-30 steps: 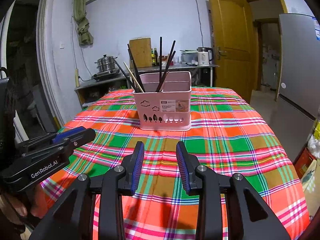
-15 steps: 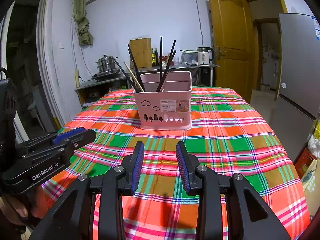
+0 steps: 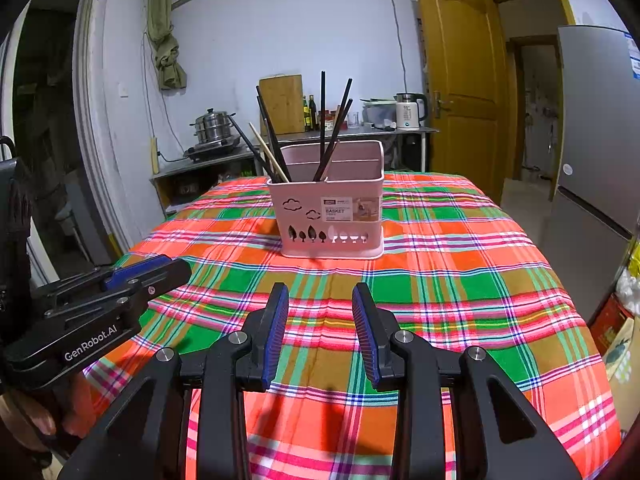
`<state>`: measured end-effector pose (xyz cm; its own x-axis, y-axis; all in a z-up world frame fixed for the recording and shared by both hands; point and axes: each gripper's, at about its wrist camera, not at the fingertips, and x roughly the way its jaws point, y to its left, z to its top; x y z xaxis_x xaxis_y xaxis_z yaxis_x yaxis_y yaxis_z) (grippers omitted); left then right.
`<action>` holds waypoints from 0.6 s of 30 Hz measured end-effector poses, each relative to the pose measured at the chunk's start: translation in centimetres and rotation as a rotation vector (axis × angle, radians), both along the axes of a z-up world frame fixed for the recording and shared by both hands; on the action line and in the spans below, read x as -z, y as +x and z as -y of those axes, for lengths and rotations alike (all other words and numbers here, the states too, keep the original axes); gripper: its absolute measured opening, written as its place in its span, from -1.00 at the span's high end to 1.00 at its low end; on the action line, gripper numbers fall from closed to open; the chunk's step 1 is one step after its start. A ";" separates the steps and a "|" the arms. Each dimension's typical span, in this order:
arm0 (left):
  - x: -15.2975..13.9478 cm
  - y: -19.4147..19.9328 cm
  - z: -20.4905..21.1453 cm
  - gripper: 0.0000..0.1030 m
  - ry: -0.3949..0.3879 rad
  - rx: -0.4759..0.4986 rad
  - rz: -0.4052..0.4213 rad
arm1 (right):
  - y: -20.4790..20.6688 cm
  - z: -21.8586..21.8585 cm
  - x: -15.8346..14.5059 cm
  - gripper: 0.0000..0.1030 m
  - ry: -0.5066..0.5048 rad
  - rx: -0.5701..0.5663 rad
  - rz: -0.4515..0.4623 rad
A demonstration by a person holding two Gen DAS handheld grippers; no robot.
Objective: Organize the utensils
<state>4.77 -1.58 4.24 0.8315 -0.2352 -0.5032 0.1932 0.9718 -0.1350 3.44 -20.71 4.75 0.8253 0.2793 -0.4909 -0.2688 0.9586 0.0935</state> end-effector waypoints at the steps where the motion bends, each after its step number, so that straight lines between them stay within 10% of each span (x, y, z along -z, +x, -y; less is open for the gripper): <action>1: 0.0 0.0 0.0 0.56 0.001 0.000 0.000 | 0.0 0.0 0.0 0.34 0.000 0.000 0.001; 18: 0.1 -0.1 0.2 0.56 0.015 0.008 -0.007 | 0.0 0.0 0.1 0.34 0.000 0.000 -0.002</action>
<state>4.70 -1.80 4.13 0.8260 -0.2346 -0.5124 0.2003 0.9721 -0.1222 3.39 -20.74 4.67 0.8242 0.2794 -0.4926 -0.2684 0.9586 0.0945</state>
